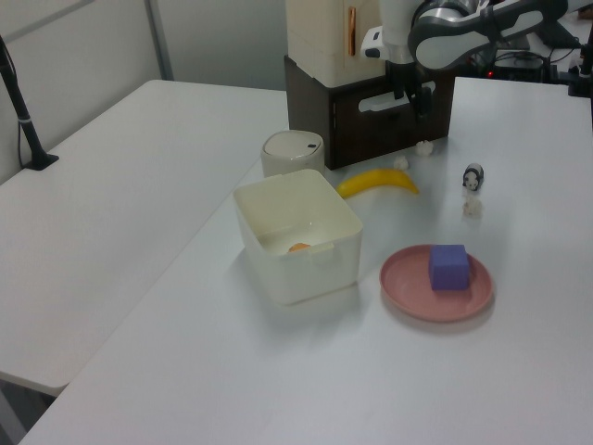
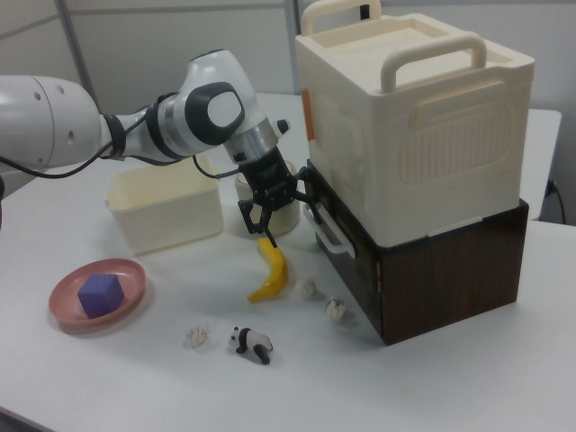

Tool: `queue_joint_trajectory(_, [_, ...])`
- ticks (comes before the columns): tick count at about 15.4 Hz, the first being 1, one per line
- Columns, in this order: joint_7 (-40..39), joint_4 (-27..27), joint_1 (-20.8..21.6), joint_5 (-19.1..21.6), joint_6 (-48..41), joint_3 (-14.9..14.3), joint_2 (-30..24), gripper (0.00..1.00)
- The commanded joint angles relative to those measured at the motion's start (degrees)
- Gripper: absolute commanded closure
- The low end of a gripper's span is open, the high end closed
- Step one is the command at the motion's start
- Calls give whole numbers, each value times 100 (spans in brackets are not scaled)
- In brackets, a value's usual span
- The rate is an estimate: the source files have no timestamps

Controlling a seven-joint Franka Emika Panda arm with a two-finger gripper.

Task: Slide open the drawer
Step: 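Lower the gripper and hook it onto the drawer's white handle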

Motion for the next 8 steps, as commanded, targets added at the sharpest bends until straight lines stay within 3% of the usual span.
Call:
queue_joint_trajectory(1, [217,-114,77,-158,-79,83,-62,0])
queue_joint_trajectory(8, [463,-106,77,-150,-211,145,-36,0])
